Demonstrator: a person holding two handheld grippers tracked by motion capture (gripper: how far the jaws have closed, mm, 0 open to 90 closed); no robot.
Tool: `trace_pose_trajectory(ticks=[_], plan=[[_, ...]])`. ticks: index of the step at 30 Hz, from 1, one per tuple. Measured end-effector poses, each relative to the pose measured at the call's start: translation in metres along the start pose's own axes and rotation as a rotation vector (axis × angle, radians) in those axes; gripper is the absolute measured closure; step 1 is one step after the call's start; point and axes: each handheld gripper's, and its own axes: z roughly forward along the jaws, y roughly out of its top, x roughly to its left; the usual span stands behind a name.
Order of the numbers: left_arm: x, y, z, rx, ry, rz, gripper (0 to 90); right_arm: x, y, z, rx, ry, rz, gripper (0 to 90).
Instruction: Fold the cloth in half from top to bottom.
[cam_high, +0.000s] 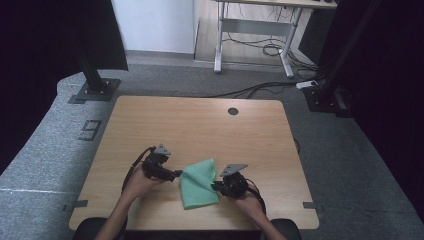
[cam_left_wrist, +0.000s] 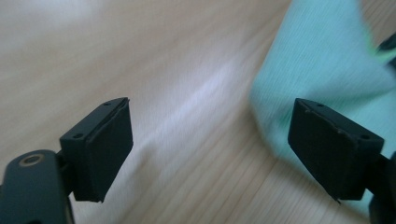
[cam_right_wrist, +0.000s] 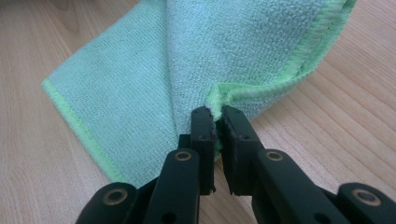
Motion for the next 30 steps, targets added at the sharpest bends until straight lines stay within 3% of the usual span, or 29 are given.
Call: trace_pose_trajectory(ticks=[5, 9, 15, 20, 24, 27, 30], plan=[[-0.011, 0.029, 0.007, -0.013, -0.004, 0.06, 16.1, 0.0, 0.0, 0.0, -0.002, 0.001, 0.007, 82.5], [-0.022, 0.056, 0.023, -0.019, -0.044, 0.101, 22.6, -0.001, -0.001, 0.0, -0.005, 0.002, 0.008, 82.5], [-0.044, 0.084, 0.054, 0.033, -0.102, 0.168, 30.3, -0.001, -0.001, 0.0, -0.008, 0.005, 0.011, 82.4], [-0.048, 0.092, 0.073, 0.097, -0.15, 0.167, 40.6, -0.001, -0.002, 0.0, -0.006, 0.008, 0.016, 82.4], [-0.044, 0.091, 0.079, 0.165, -0.213, 0.135, 66.6, -0.001, -0.002, 0.0, -0.01, 0.009, 0.02, 82.4], [-0.044, 0.09, 0.075, 0.175, -0.23, 0.14, 82.4, -0.001, -0.002, 0.0, -0.011, 0.009, 0.021, 82.2], [-0.047, 0.09, 0.064, 0.157, -0.227, 0.165, 83.9, -0.002, -0.002, 0.0, -0.012, 0.005, 0.017, 81.5]])
